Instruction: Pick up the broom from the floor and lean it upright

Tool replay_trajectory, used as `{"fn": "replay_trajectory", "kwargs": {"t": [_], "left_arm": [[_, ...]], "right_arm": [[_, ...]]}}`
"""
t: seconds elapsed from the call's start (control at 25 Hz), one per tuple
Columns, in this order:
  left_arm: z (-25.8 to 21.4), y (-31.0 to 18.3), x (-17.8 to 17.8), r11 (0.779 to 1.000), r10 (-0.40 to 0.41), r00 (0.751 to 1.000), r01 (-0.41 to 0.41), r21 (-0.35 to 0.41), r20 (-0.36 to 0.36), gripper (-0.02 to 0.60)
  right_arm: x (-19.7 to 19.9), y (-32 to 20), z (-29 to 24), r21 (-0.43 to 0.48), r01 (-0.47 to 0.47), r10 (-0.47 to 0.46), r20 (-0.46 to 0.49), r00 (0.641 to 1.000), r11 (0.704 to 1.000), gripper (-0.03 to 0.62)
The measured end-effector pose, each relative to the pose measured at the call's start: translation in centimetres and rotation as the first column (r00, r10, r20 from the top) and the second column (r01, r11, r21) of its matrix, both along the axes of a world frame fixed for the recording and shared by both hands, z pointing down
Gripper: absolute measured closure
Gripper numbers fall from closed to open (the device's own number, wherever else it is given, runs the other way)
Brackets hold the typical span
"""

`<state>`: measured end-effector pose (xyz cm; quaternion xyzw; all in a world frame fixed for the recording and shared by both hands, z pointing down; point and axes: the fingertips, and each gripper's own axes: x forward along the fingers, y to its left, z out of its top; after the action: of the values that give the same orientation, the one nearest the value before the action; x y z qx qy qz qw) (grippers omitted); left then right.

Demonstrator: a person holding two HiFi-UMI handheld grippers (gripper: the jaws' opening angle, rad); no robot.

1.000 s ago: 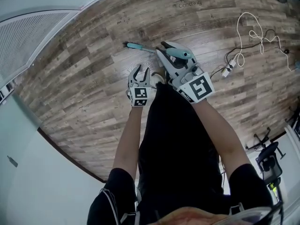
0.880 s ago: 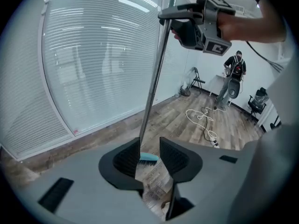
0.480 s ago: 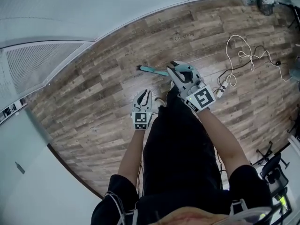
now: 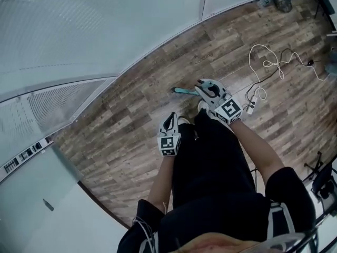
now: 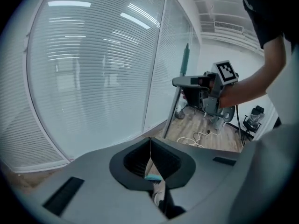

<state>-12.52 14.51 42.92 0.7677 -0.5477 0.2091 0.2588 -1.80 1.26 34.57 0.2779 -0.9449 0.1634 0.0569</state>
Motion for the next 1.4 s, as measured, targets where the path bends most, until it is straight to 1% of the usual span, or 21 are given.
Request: {"fn": "replay_trajectory", "kwargs": {"t": [0.04,0.08,0.16,0.24,0.32,0.36,0.48,0.68,0.8,0.88,1.0,1.08,1.16,1.28,1.32,1.4], "left_arm": [[-0.7,-0.7,-0.2,1.0,-0.024,1.0,0.024,0.002,-0.005,0.561],[-1.3,-1.3,-0.3,0.999,-0.039,0.999,0.04,0.008,-0.025,0.561],[-2.5,-2.5,0.1,0.999,-0.036,0.996,0.038,0.032,-0.076,0.561],[-3.8,-4.3,0.9,0.996,0.009,0.992,0.002,0.085,-0.129,0.561],[-4.8,-6.8,2.1,0.988,0.055,0.981,-0.027,0.15,-0.184,0.561],[-5.0,-8.1,2.6,0.985,0.069,0.978,-0.035,0.171,-0.199,0.561],[-4.7,-12.2,4.2,0.978,0.118,0.97,-0.077,0.193,-0.211,0.561],[-4.0,-18.6,6.2,0.963,0.223,0.944,-0.174,0.205,-0.244,0.561],[-4.0,-22.1,6.5,0.948,0.283,0.928,-0.232,0.219,-0.243,0.561],[-3.4,-23.8,6.2,0.935,0.325,0.918,-0.277,0.22,-0.226,0.561],[-2.4,-25.6,5.2,0.918,0.385,0.897,-0.347,0.193,-0.216,0.561],[-1.5,-27.1,4.9,0.913,0.402,0.888,-0.37,0.172,-0.225,0.561],[-0.5,-28.6,4.5,0.908,0.412,0.887,-0.382,0.171,-0.21,0.561],[1.0,-30.1,3.8,0.89,0.437,0.891,-0.407,0.207,-0.125,0.561],[1.4,-30.9,3.7,0.886,0.442,0.89,-0.414,0.209,-0.109,0.561],[2.0,-32.8,3.8,0.888,0.44,0.891,-0.414,0.199,-0.111,0.561]], "right_arm": [[0.7,-0.6,0.0,0.0,-0.009,0.009,-0.006,1.0,1.0,0.511],[1.5,-1.2,0.1,0.0,-0.019,0.019,-0.012,1.0,1.0,0.511],[2.7,-2.5,0.2,-0.003,-0.035,0.035,-0.023,0.999,0.999,0.511],[3.3,-4.0,0.6,-0.002,-0.036,0.036,-0.038,0.999,0.999,0.511],[3.5,-5.7,1.4,0.006,-0.013,0.013,-0.059,0.998,1.0,0.511],[3.5,-6.5,1.9,0.009,0.002,-0.001,-0.07,0.998,1.0,0.511],[3.5,-9.4,3.9,0.003,0.005,-0.005,-0.107,0.994,1.0,0.511],[4.6,-14.7,8.5,-0.049,-0.063,0.052,-0.195,0.979,0.997,0.511],[5.4,-18.9,10.6,-0.078,-0.121,0.102,-0.216,0.971,0.989,0.511],[5.7,-21.5,11.7,-0.09,-0.14,0.117,-0.229,0.966,0.986,0.511],[5.7,-24.9,12.8,-0.095,-0.155,0.128,-0.24,0.962,0.983,0.511],[5.6,-27.2,13.6,-0.084,-0.144,0.118,-0.258,0.959,0.986,0.511],[5.5,-29.3,15.3,-0.081,-0.137,0.108,-0.293,0.95,0.987,0.513],[5.1,-31.1,18.6,-0.106,-0.141,0.098,-0.336,0.937,0.984,0.513],[5.0,-32.0,19.4,-0.109,-0.147,0.102,-0.341,0.934,0.983,0.513],[4.8,-34.0,20.9,-0.109,-0.15,0.104,-0.348,0.932,0.983,0.513]]}}
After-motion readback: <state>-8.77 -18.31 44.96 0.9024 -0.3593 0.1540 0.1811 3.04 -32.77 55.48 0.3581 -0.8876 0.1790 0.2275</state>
